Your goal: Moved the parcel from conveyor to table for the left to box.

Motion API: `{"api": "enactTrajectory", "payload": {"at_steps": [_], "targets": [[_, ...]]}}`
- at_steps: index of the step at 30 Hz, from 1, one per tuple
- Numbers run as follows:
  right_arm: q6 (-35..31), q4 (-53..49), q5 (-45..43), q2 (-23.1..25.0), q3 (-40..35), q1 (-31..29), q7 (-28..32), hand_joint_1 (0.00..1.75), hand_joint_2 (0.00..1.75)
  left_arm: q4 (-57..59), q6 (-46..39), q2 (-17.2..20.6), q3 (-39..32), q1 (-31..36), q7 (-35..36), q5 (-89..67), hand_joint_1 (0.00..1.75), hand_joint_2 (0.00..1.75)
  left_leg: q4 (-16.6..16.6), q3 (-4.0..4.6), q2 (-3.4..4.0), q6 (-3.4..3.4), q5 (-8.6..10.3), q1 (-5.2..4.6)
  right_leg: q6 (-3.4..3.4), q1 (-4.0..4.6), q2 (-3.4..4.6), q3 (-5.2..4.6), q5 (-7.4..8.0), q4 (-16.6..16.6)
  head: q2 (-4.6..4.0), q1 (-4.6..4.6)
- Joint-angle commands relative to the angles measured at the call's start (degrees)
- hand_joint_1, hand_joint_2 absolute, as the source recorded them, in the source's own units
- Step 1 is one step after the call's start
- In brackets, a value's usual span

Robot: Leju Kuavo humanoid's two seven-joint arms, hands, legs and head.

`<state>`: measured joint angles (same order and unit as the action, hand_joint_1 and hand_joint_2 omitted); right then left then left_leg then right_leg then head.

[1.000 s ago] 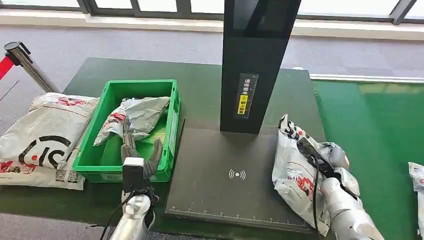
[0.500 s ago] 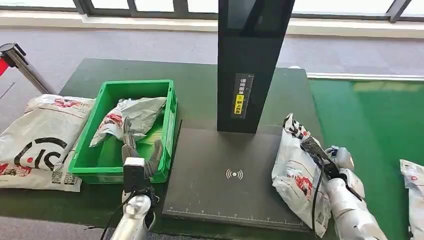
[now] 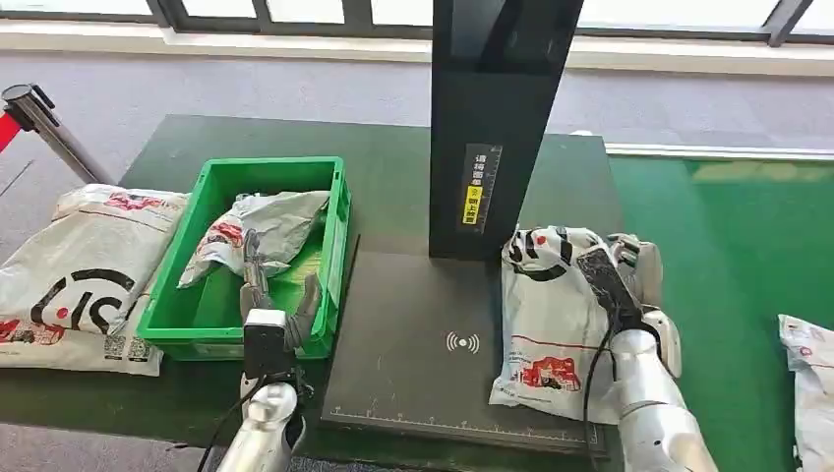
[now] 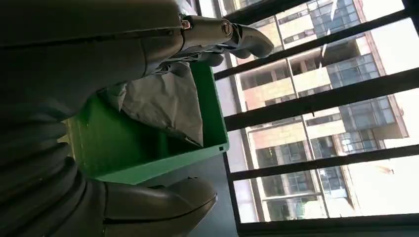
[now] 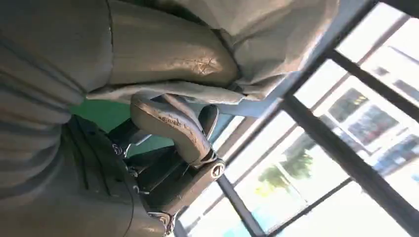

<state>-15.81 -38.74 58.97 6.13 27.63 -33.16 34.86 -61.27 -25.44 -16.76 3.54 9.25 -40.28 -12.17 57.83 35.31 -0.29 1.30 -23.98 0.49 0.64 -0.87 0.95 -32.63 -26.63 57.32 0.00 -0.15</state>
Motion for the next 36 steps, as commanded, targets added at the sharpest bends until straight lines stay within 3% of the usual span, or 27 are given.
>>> {"api": "enactTrajectory", "payload": {"at_steps": [1,3,13,19,22,28,36], "targets": [[3.8,-24.3,-2.8,7.8,-24.4,6.5,-1.2,1.75,1.75,0.9,-1.3,0.8,-0.4,1.9,0.3,2.0,0.0,1.75,0.0,-0.07,0.26,-0.01,-0.07,-0.02,-0.07,-0.01,0.15,-0.03,-0.01,0.0,0.0,0.0],[5.0,-25.8,-3.8,7.2,-28.0,7.4,-1.6,1.75,1.75,-0.2,-1.4,1.1,-0.7,1.1,0.3,2.2,0.0,1.75,0.0,-0.03,0.19,0.01,-0.04,0.0,-0.06,0.01,0.1,-0.07,-0.01,0.0,0.0,0.0],[5.4,-25.0,-4.4,6.3,-29.6,6.9,-1.4,1.75,1.75,-0.8,-1.7,1.1,-0.8,0.8,0.3,2.2,0.0,1.75,-0.1,-0.15,0.1,-0.03,-0.03,-0.03,-0.07,0.01,-0.02,0.09,-0.03,-0.1,0.0,0.0],[19.5,-18.7,-8.7,4.7,-37.1,4.9,2.9,1.75,1.75,-0.3,-0.9,1.0,-1.3,1.1,0.3,2.3,0.0,1.75,-0.1,-0.19,0.21,-0.03,-0.06,-0.02,-0.06,0.0,0.08,0.14,0.0,-0.1,0.0,0.0],[22.9,-14.8,-10.5,4.3,-40.4,4.2,5.1,1.75,1.75,0.3,-0.7,1.0,-1.5,1.6,0.3,2.2,0.0,1.75,-0.2,-0.31,0.18,-0.04,-0.05,-0.03,-0.09,0.01,0.02,0.28,0.0,-0.2,0.0,0.0],[29.6,-21.7,-27.7,-2.3,-54.9,4.9,5.1,1.75,1.75,1.6,-0.5,0.9,-0.9,2.2,0.3,1.9,0.0,1.75,-0.1,-0.11,0.0,-0.02,-0.02,0.0,-0.05,0.03,-0.11,0.13,-0.01,-0.1,0.0,0.0],[27.5,-17.3,-28.1,-3.0,-57.0,2.6,5.1,1.75,1.75,1.4,-0.8,1.1,-0.6,2.0,0.3,2.4,0.0,1.75,-0.1,-0.13,-0.06,-0.03,0.01,-0.03,-0.04,-0.03,-0.14,0.15,-0.01,-0.1,0.0,0.0]]}}
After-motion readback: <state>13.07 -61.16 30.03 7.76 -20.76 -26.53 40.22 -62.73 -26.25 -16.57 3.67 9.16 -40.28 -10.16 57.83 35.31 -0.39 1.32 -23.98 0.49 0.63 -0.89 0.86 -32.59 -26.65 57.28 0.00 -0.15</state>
